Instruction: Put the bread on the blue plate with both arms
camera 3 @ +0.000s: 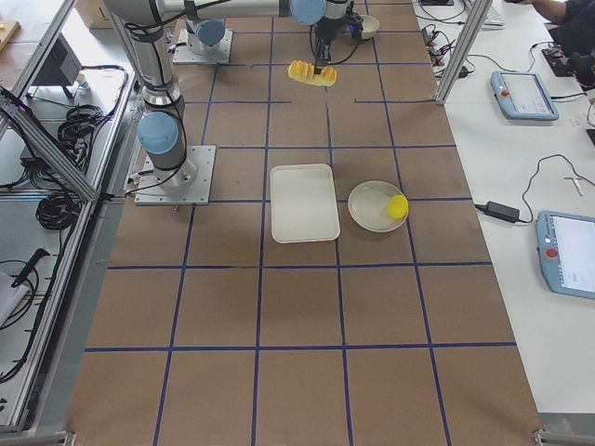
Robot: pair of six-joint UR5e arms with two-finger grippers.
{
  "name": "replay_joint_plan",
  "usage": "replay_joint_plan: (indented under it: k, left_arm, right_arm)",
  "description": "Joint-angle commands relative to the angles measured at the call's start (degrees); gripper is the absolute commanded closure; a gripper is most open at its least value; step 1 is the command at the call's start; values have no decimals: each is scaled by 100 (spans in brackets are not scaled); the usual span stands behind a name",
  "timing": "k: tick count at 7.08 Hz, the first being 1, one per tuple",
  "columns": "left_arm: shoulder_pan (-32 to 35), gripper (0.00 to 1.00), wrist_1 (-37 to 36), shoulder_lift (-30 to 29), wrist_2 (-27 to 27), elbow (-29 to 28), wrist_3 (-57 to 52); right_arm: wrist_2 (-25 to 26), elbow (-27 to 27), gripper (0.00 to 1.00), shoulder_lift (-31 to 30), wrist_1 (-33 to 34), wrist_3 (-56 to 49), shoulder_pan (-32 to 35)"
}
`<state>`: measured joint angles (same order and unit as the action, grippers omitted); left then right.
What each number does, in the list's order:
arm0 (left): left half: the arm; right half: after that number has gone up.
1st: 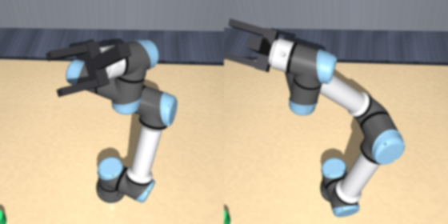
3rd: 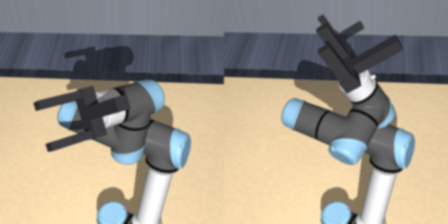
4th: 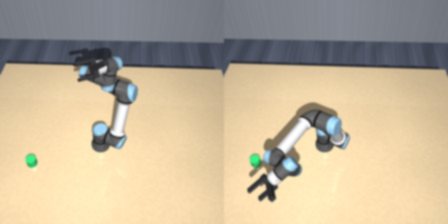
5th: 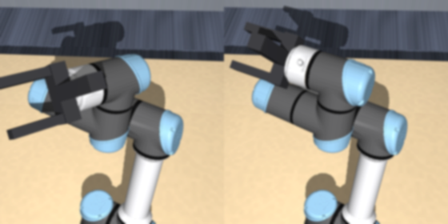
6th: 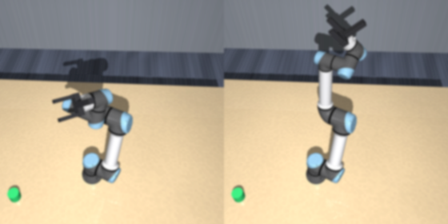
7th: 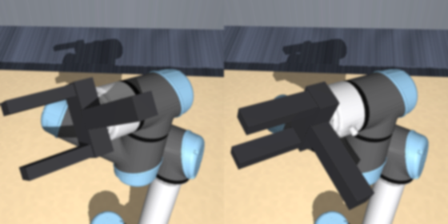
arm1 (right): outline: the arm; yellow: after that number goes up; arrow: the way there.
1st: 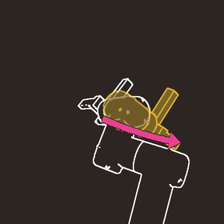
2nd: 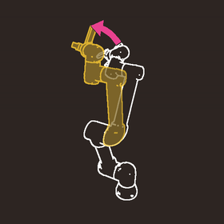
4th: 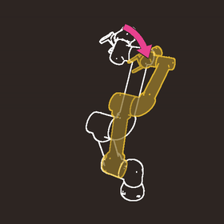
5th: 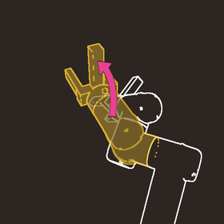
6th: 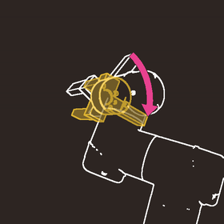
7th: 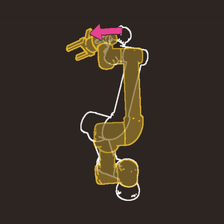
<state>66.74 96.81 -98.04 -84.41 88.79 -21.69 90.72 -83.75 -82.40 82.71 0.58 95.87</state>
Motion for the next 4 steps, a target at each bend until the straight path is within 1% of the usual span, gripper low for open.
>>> replay_joint_plan:
  k: [1,2,3,4]
  left_arm:
    - [1047,98,-912,-354,379,182,1293]
    - [1486,98,-1493,-652,390,348,1725]
    - [1934,98,-2238,-863,417,454,2356]
    - [2365,98,-2907,-1135,591,464,2745]
  right_arm:
    - [-1,-1,82,-4,0,21,2]
    - [-1,-1,81,-4,-9,38,2]
    - [-1,-1,80,5,-9,39,2]
    - [-10,-1,79,14,0,39,11]
